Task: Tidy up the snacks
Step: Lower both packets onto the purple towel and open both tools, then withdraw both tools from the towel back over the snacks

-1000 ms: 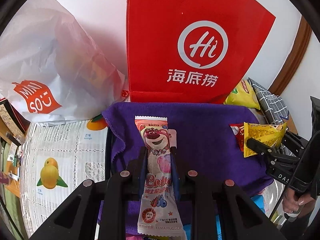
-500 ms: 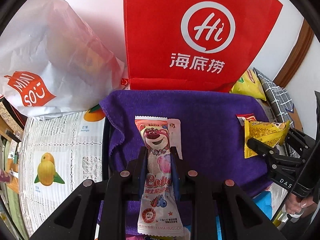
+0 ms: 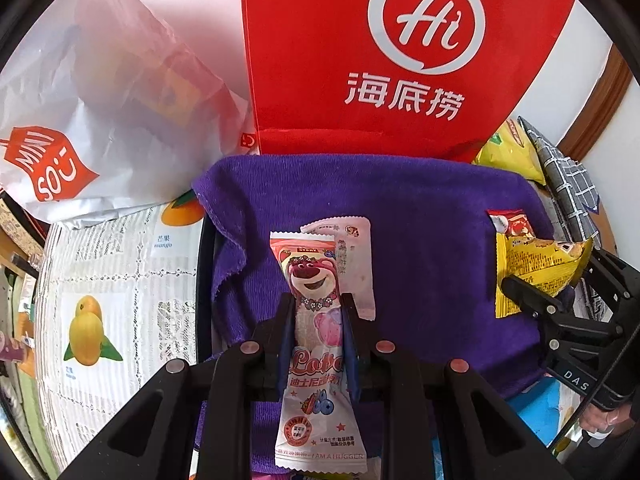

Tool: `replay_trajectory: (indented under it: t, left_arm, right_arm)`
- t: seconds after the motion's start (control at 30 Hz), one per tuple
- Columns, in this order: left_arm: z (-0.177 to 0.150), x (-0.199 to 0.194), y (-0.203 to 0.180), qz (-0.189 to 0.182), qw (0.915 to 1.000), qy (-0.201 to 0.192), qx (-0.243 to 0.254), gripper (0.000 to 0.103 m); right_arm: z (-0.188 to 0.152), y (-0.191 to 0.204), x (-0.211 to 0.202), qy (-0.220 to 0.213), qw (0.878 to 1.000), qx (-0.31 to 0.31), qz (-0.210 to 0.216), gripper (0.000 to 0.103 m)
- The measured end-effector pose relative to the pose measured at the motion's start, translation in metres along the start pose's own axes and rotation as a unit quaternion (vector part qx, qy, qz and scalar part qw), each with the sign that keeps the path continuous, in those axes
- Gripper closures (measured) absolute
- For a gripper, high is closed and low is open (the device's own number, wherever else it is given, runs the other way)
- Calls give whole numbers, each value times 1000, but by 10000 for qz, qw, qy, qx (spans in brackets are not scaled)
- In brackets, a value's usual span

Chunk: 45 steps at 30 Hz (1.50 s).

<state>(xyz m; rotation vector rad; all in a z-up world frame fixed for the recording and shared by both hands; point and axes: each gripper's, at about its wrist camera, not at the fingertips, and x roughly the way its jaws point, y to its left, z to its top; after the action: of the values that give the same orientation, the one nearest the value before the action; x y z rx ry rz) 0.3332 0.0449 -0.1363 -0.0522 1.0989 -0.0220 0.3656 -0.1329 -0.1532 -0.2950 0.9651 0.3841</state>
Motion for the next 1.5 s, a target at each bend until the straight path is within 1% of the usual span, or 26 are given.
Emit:
replay_trajectory:
  t: [0.23, 0.53, 0.67, 0.8, 0.87, 0.93, 0.97, 1.0, 1.03, 1.1, 1.3, 1.4, 1.43, 1.5]
  left_arm:
    - [0, 6, 2, 10, 9999, 122, -13, 82]
    - [3, 13, -4, -15, 9998, 194, 8, 81]
    - [3, 15, -6, -39, 9998, 215, 8, 81]
    - [3, 17, -9, -70, 9996, 255, 46, 80]
    - [3, 17, -11, -93, 9995, 287, 73, 79]
    - [4, 18, -14, -121, 9994, 322, 85, 75]
    - [5, 18, -16, -139, 9993, 325, 90, 73]
    - [5, 16, -17, -150, 9993, 316, 100, 68]
    - [5, 15, -18, -144, 9994, 301, 110, 62]
    - [5, 11, -21, -123, 9995, 244, 136, 57]
    - [6, -10, -21, -234, 9996, 9, 168, 53]
    - [8, -23, -18, -243, 9994, -155, 170, 52]
    - [9, -28, -19, -256, 9993, -222, 165, 52]
    - [9, -41, -19, -300, 9986, -390, 183, 53]
  right_arm:
    - [-6, 9, 9, 179, 9993, -254, -213, 48]
    - [-11, 19, 20, 353, 9981, -406, -294, 48]
    - [-12, 20, 22, 357, 9979, -436, -315, 48]
    - [-10, 17, 23, 424, 9984, -319, -199, 47]
    - [-8, 10, 24, 534, 9985, -91, 28, 46]
    - [-5, 2, 22, 580, 9981, 114, 180, 46]
    - [-4, 0, 20, 562, 9980, 176, 225, 46]
    - [-4, -2, 17, 537, 9980, 205, 245, 45]
    - [-3, -3, 14, 521, 9981, 223, 255, 42]
    - [-2, -3, 8, 487, 9982, 255, 240, 39]
    - [1, -10, -19, 269, 9976, 520, 381, 39]
    - [2, -12, -47, -20, 9975, 645, 282, 39]
    - [2, -13, -55, -121, 9974, 672, 232, 37]
    - [-2, -18, -76, -482, 9956, 798, 122, 37]
